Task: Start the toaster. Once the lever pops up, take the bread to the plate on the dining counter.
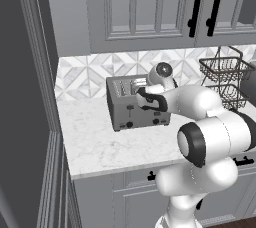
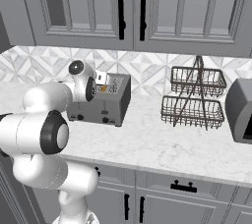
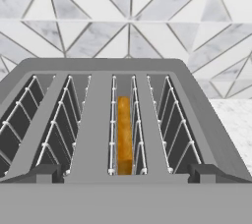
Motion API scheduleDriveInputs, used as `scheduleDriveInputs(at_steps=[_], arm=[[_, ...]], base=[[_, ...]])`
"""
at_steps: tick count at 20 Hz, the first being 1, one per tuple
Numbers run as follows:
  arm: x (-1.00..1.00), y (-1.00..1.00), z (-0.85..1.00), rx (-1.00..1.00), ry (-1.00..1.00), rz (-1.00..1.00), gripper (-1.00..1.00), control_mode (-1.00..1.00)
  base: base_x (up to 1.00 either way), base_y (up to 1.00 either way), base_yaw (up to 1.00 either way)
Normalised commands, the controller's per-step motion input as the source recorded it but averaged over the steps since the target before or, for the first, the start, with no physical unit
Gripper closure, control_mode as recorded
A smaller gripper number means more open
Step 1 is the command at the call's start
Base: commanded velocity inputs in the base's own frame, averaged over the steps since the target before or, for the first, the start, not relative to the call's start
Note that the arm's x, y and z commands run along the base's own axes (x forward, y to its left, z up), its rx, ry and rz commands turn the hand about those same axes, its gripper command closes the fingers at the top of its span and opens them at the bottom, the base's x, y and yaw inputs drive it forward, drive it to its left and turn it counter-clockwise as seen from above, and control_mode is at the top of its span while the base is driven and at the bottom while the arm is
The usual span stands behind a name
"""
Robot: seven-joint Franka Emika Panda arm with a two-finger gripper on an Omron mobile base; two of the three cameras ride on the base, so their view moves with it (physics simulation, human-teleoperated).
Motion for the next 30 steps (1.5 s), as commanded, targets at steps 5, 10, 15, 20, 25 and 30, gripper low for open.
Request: scheduleDriveInputs(at_steps=[5, 10, 15, 20, 25, 30], arm=[[0.0, 0.0, 0.0, 0.0, 0.0, 0.0, -1.0, -1.0], [0.0, 0.0, 0.0, 0.0, 0.0, 0.0, -1.0, -1.0], [0.0, 0.0, 0.0, 0.0, 0.0, 0.0, -1.0, -1.0], [0.0, 0.0, 0.0, 0.0, 0.0, 0.0, -1.0, -1.0], [0.0, 0.0, 0.0, 0.0, 0.0, 0.0, -1.0, -1.0], [0.0, 0.0, 0.0, 0.0, 0.0, 0.0, -1.0, -1.0]], base=[[0.0, 0.0, 0.0], [0.0, 0.0, 0.0], [0.0, 0.0, 0.0], [0.0, 0.0, 0.0], [0.0, 0.0, 0.0], [0.0, 0.0, 0.0]])
